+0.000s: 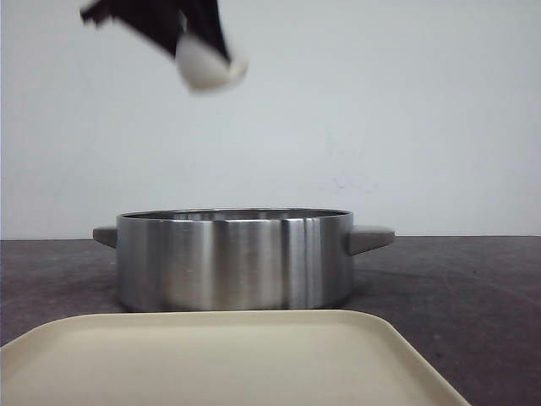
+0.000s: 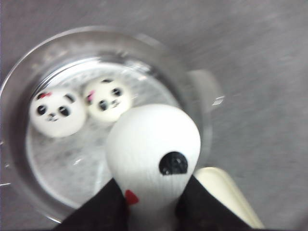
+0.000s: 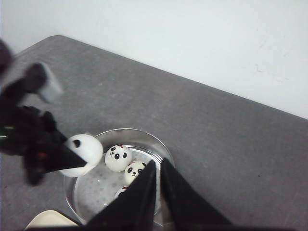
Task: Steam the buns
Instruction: 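Lift the bun with the left gripper and lower it into the pot, then open the left gripper to release the bun and raise it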
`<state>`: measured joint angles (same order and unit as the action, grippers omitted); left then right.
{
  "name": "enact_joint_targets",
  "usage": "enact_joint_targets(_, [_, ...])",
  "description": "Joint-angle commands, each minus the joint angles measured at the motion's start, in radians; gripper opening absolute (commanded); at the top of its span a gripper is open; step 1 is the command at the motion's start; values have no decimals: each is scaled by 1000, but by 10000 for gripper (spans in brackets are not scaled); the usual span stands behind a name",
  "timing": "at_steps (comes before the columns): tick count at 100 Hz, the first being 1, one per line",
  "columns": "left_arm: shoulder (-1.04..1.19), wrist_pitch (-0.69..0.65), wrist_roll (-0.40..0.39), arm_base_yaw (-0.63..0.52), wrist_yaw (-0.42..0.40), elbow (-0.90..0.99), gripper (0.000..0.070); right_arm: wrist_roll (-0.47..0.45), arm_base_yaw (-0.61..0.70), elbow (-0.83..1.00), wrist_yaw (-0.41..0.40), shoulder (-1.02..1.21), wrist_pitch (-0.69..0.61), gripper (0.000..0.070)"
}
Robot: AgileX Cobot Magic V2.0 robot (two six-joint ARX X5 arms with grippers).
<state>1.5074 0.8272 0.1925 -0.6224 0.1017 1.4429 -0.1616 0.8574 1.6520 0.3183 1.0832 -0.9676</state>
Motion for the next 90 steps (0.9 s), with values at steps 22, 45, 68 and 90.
enact_joint_targets(22, [214,-49,-46,44,-53,21,9,-7,10,16,4,8,5,7])
enact_joint_targets(45, [324,-65,-46,52,-54,21,10,-10,10,16,5,8,-8,7])
enact_joint_targets(68, [373,-23,-46,56,-54,21,235,-15,10,16,5,8,-18,7])
enact_joint_targets(90, [373,-5,-42,61,-54,21,536,-22,10,16,5,8,-14,7])
